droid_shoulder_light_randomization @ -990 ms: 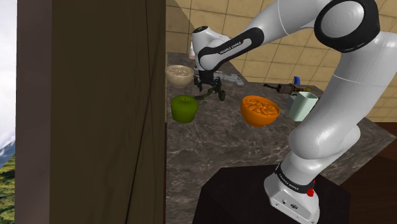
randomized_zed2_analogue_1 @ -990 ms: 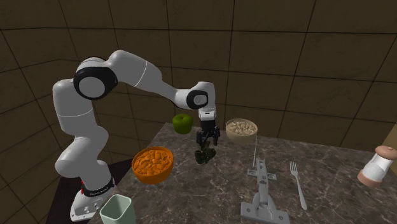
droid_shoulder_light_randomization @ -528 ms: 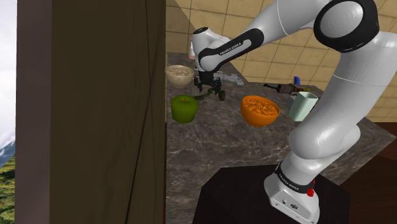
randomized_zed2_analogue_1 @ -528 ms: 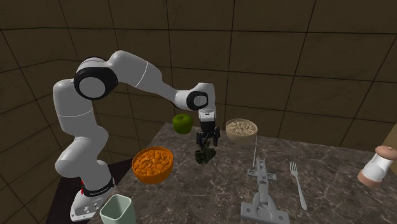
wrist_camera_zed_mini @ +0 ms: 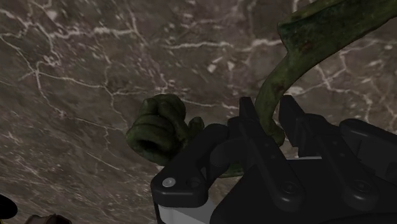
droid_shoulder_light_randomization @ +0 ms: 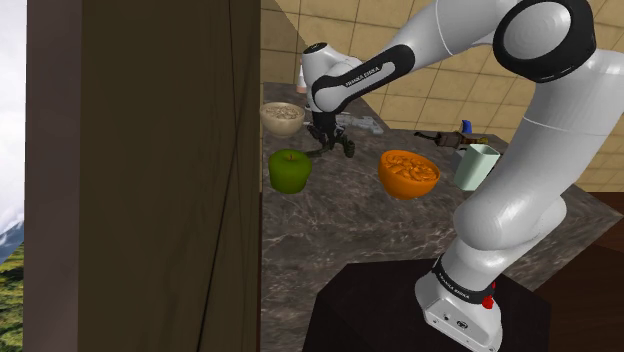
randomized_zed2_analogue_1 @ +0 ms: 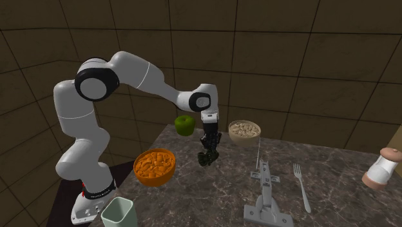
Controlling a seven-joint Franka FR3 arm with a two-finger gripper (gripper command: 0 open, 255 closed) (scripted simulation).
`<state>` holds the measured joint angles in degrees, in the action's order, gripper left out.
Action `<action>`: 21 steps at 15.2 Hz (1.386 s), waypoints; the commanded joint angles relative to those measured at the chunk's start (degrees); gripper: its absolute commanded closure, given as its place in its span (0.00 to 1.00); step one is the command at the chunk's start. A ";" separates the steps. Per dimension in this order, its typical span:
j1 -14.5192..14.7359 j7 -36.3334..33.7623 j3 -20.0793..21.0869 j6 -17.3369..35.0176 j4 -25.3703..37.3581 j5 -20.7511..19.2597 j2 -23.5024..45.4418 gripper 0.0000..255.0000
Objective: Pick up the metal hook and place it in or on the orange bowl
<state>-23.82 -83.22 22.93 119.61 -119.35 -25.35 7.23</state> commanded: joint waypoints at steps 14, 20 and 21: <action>-0.14 4.24 0.41 -7.43 4.49 3.42 -4.15 1.00; -0.13 6.05 0.49 -11.37 7.45 4.61 -5.60 1.00; -0.13 6.33 0.50 -12.04 7.99 4.77 -5.80 1.00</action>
<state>-23.98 -77.21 23.39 108.43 -111.98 -20.82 1.74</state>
